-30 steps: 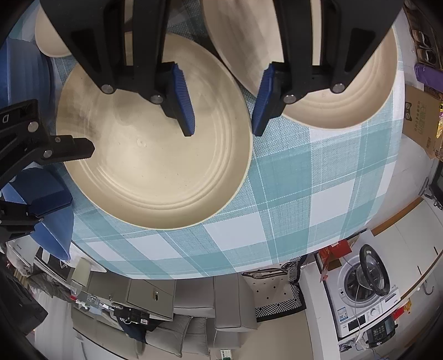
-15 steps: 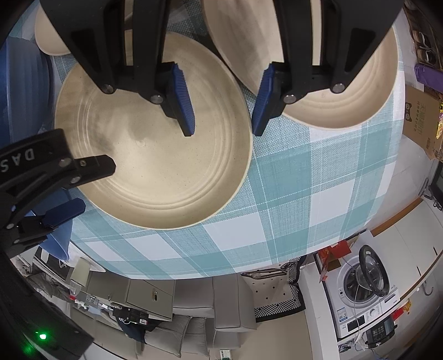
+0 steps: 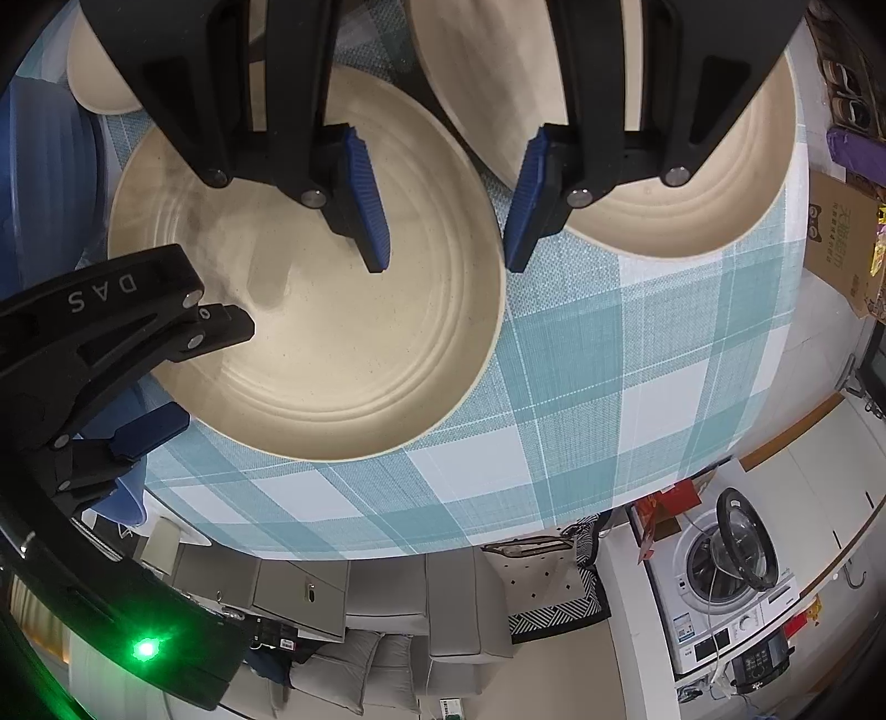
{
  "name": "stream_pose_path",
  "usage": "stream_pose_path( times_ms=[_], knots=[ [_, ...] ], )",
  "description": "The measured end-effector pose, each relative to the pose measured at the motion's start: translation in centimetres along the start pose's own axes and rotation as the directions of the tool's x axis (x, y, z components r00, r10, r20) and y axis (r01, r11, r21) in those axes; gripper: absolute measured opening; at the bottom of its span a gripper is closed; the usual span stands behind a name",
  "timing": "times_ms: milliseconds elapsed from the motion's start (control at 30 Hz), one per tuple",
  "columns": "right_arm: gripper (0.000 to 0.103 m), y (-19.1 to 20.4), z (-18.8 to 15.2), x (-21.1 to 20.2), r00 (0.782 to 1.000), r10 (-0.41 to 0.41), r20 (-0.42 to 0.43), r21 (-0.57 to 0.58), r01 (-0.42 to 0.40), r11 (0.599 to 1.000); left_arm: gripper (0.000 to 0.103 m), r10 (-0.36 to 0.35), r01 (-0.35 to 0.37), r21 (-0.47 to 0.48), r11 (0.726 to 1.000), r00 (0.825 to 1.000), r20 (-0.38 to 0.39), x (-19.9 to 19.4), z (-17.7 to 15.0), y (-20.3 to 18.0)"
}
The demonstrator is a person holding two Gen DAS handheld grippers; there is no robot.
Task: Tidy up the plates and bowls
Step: 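Close the right gripper on the rim of the large cream plate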
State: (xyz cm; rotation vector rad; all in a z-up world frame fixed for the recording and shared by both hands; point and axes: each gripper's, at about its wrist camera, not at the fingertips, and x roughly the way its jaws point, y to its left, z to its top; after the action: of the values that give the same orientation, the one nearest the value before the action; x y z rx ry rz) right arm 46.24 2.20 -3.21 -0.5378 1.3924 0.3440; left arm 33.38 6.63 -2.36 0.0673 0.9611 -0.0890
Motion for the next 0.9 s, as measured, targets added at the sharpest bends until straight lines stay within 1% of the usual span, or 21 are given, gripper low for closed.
stream_pose_path(
  times_ms=[100, 233, 433, 600, 700, 900],
  knots=[
    [0.079, 0.4, 0.1, 0.2, 1.0, -0.005, -0.009, -0.009, 0.005, 1.0, 0.042, -0.002, 0.002, -0.002, 1.0, 1.0, 0.0, 0.0, 0.0, 0.0],
    [0.079, 0.1, 0.2, 0.1, 0.999, 0.039, -0.01, 0.013, -0.039, 0.999, 0.042, 0.008, -0.008, -0.01, 1.0, 1.0, -0.002, -0.1, -0.2, 0.4],
    [0.079, 0.7, 0.6, -0.1, 0.996, 0.083, 0.014, -0.001, -0.083, 0.997, 0.042, 0.021, -0.021, -0.034, 0.999, 1.0, -0.005, -0.3, -0.6, 1.4],
    [0.079, 1.1, 0.4, -0.1, 0.997, 0.075, 0.017, -0.014, -0.075, 0.997, 0.042, 0.024, -0.024, -0.027, 0.999, 1.0, -0.015, -0.6, -1.0, 1.3],
    [0.079, 1.0, 0.1, 0.3, 0.997, 0.081, -0.006, -0.018, -0.081, 0.997, 0.042, 0.031, -0.031, -0.02, 0.999, 0.999, -0.017, -0.6, -1.1, 1.1],
    [0.078, 1.3, -1.2, 0.9, 0.997, 0.064, -0.047, -0.055, -0.067, 0.996, 0.045, 0.03, -0.03, -0.014, 0.999, 0.999, -0.022, -0.7, -1.3, 0.9]
  ],
)
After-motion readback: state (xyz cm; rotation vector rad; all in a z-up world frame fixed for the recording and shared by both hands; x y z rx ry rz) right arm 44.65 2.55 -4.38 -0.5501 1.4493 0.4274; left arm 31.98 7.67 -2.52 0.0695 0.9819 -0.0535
